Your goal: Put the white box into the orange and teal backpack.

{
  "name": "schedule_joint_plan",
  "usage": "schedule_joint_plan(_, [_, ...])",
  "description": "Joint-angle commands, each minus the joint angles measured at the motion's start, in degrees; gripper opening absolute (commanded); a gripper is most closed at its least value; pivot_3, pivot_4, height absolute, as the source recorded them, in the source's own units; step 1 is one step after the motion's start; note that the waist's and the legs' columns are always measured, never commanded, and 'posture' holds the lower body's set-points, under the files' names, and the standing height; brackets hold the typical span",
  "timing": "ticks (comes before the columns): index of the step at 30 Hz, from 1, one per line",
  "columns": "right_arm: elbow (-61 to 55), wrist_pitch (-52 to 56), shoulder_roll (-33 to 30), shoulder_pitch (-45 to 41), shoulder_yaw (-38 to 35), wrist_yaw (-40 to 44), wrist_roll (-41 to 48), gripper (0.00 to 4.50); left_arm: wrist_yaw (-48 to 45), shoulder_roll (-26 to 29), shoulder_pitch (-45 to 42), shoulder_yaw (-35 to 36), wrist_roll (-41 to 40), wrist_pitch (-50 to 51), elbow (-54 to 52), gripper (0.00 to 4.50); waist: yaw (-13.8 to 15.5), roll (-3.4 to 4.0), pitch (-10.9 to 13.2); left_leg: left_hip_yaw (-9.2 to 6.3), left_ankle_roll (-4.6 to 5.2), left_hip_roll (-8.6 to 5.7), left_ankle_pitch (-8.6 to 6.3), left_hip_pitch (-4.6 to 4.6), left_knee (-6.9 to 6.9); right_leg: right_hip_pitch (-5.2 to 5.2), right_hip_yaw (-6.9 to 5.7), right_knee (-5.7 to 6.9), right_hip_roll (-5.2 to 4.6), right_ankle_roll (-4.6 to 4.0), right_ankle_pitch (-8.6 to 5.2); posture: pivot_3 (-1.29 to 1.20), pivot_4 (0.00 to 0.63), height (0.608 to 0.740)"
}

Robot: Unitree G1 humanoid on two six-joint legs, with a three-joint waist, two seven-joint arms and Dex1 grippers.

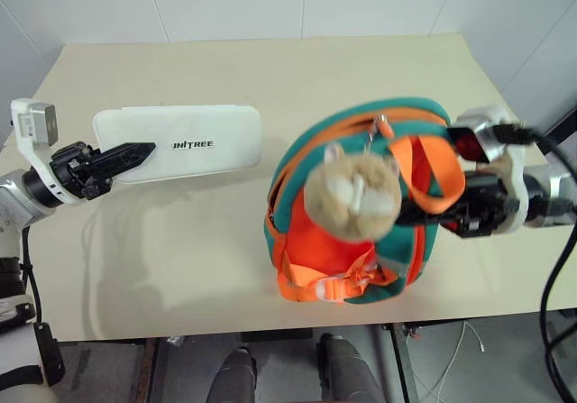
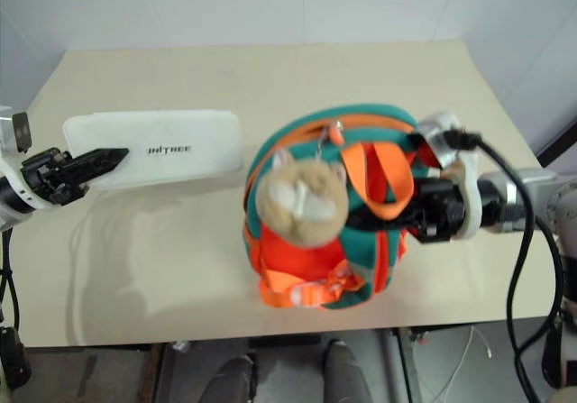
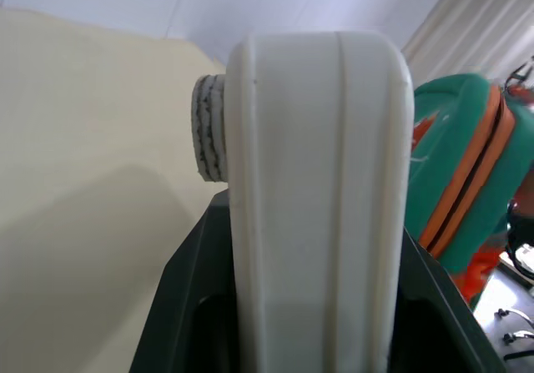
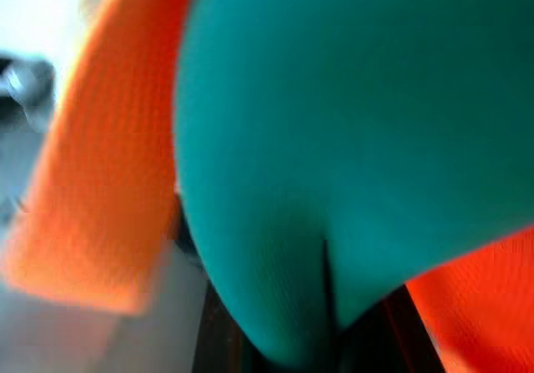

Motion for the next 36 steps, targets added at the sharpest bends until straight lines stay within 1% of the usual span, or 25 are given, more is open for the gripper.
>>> schedule_joint_plan(1, [-3.05,-2.65,0.82,0.13,-0.24,0.95,-1.85,0.1,1.67,-0.07,0.75,3.61,-4.02,1.8,-5.51,1.31,-0.1,-0.01,0.01,0.01,0.01,0.0,0.0,0.0,0.08,0.0,0.02,0.05,0.0,0.02,0.01,0.0,0.15,0.74])
schedule_joint_plan(5, [-5.21,-3.4,3.89,0.05,-0.52,-1.68,-0.65,0.1,2.81,-0.24,0.84,4.16,-4.65,2.09,-6.23,1.31,-0.07,-0.04,0.02,-0.01,-0.01,0.0,0.01,0.13,0.35,0.07,0.02,0.37,0.05,-0.05,0.05,0.0,0.15,0.74])
schedule_joint_plan(10, [-6.18,-4.19,7.28,0.93,-0.2,-5.11,-1.29,0.1,3.19,-0.23,0.24,3.91,-4.72,1.72,-5.59,1.31,-0.05,-0.08,0.01,-0.02,-0.01,0.0,0.02,0.15,0.56,0.16,0.02,0.42,0.08,-0.09,0.13,0.0,0.15,0.74])
schedule_joint_plan(14, [-7.32,-8.91,15.72,2.64,1.88,-14.58,-6.35,0.1,3.23,-0.59,-1.06,3.52,-4.25,0.79,-4.12,1.31,-0.2,-0.22,-0.06,-0.02,-0.01,0.07,0.02,0.18,0.52,0.15,0.03,0.43,0.14,-0.1,0.13,0.0,0.15,0.74])
schedule_joint_plan(18, [-8.33,-12.17,18.96,4.35,2.15,-16.86,-9.57,0.1,3.02,-0.85,-2.04,3.16,-3.99,0.27,-3.17,1.31,-0.05,-0.22,-0.06,-0.02,-0.03,0.08,0.03,0.16,0.51,0.13,0.04,0.44,0.15,-0.12,0.15,0.0,0.15,0.74])
schedule_joint_plan(20, [-8.79,-13.27,19.6,5.24,2.49,-17.52,-10.64,0.1,2.82,-0.9,-2.46,2.97,-4.11,0.2,-2.89,1.31,-0.06,-0.25,-0.07,-0.02,-0.03,0.09,0.03,0.16,0.49,0.13,0.03,0.43,0.16,-0.12,0.15,0.0,0.15,0.74])
schedule_joint_plan(23, [-9.82,-13.84,18.31,6.99,1.99,-16.63,-11.3,0.1,2.13,-0.34,-2.69,2.74,-4.53,0.88,-3.57,1.31,-0.07,-0.24,-0.07,-0.02,-0.03,0.08,0.03,0.16,0.5,0.13,0.03,0.44,0.16,-0.12,0.15,0.0,0.15,0.74])
schedule_joint_plan(27, [-9.09,-14.03,13.33,8.88,-0.81,-13.33,-11.37,0.1,1.36,1.04,-2.12,3.47,-5.84,2.46,-6.07,1.31,0.0,-0.25,-0.07,-0.02,-0.02,0.08,0.03,0.17,0.52,0.14,0.04,0.45,0.16,-0.12,0.15,0.0,0.15,0.74])
schedule_joint_plan(32, [-6.83,-13.51,7.02,9.45,-3.08,-8.62,-11.11,0.1,2.17,2.68,-1.63,6.03,-9.08,5.34,-10.55,1.31,-0.02,-0.27,-0.06,-0.02,-0.02,0.08,0.02,0.17,0.53,0.17,0.03,0.44,0.16,-0.12,0.15,0.0,0.15,0.74])
schedule_joint_plan(36, [-5.38,-13.1,3.23,9.63,-2.74,-4.39,-11.31,0.1,4.98,3.33,-2.5,9.44,-13.39,8.14,-13.45,1.31,0.06,-0.28,-0.05,-0.02,-0.01,0.08,0.02,0.16,0.53,0.18,0.04,0.41,0.15,-0.12,0.15,0.0,0.15,0.74])
